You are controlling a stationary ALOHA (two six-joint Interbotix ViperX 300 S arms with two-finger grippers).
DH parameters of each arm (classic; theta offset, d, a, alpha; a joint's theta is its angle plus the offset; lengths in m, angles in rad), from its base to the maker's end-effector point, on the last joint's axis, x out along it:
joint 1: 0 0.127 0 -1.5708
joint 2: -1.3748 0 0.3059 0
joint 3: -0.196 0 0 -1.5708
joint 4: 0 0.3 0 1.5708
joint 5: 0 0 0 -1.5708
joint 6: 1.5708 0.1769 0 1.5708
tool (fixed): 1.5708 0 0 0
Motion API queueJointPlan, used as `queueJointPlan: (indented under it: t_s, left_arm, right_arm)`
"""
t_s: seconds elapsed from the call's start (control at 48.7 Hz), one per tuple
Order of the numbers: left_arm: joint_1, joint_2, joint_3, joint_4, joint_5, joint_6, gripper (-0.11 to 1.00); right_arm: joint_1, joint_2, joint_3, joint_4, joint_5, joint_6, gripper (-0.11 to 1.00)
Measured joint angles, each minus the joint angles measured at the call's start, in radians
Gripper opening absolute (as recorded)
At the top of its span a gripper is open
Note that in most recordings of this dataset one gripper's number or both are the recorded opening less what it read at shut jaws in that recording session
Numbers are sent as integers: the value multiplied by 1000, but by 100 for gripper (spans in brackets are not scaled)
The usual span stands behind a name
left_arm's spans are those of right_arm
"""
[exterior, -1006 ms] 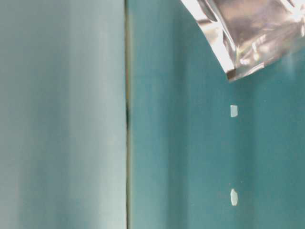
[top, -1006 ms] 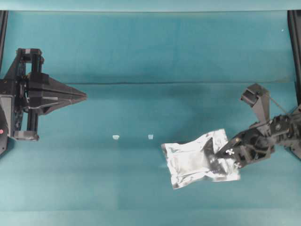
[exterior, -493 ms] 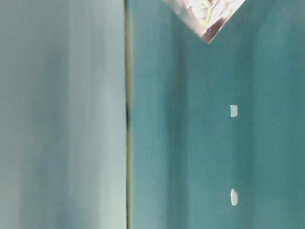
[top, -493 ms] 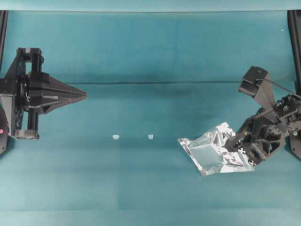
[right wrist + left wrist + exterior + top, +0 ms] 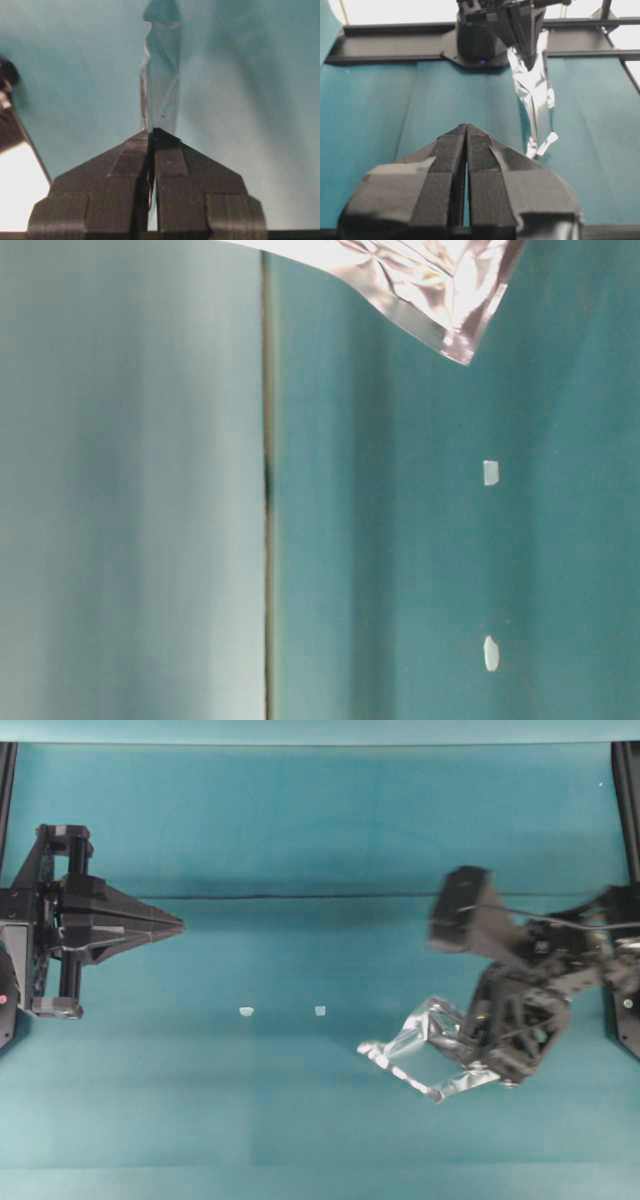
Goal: Hand over the silver zip bag and make it stand upright.
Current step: 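Lift the bag with the right gripper and swing it toward center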
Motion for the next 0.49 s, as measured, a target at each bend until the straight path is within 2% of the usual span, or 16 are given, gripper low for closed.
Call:
queueJointPlan:
  t_s: [0.123,0.493]
  left_arm:
    - [0,-12,5,0,2,0,-1]
    - [0,-38,15,0,35,0,-1]
  right_arm:
    - [0,74,-81,-43,86,-28,1]
    - [-3,241,-328,-227,259,-123,1]
